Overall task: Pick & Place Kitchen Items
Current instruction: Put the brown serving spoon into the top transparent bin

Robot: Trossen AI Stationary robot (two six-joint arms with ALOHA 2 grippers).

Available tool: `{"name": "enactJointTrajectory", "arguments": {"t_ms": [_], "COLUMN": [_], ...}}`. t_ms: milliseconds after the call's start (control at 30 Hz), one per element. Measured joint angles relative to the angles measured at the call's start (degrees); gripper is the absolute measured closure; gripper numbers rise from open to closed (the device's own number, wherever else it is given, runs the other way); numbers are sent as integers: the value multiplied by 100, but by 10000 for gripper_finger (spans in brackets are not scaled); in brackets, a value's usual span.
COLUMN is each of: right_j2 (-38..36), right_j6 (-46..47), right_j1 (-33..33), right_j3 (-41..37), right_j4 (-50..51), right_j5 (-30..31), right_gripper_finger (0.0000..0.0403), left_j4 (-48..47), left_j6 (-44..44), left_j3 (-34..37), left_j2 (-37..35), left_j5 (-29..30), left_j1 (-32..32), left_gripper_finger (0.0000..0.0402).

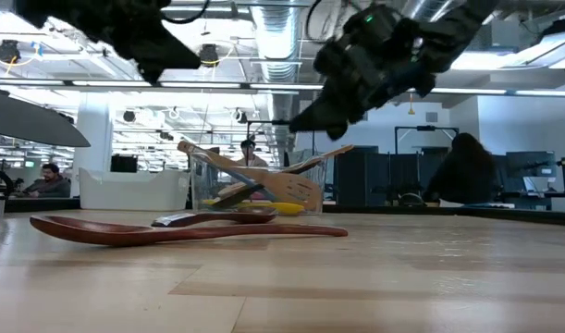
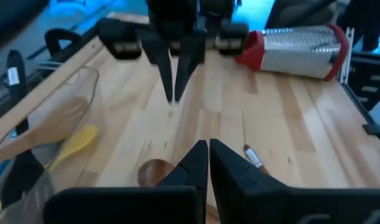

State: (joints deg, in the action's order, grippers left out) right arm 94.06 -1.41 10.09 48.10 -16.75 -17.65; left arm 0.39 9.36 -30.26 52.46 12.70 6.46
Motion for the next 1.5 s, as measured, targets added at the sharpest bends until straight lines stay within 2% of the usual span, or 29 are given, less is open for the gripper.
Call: {"name": "enactJointTrajectory", "arguments": {"t_ms": [100, 500, 633, 900, 1500], "right_j2": [410, 1840, 2151, 2096, 2149], "right_j6": [0, 602, 601, 593, 599], "right_j1": [0, -90, -158, -225, -221], "right_j3": [185, 1137, 1453, 1549, 1549], "right_j4": [22, 208, 411, 643, 922], "right_j5": [2, 82, 443, 1166, 1167], "right_gripper_finger": [398, 401, 402, 402, 403], "left_j4": [40, 105, 152, 213, 272], "left_j6": [10, 9, 11, 10, 12], "left_j3": [260, 456, 458, 458, 456], "left_j2": [-283, -584, -553, -545, -545], "left_j5": [48, 147, 147, 145, 145], "left_j1": [-2, -33, -33, -33, -33], "left_gripper_finger": [399, 399, 399, 399, 399]}}
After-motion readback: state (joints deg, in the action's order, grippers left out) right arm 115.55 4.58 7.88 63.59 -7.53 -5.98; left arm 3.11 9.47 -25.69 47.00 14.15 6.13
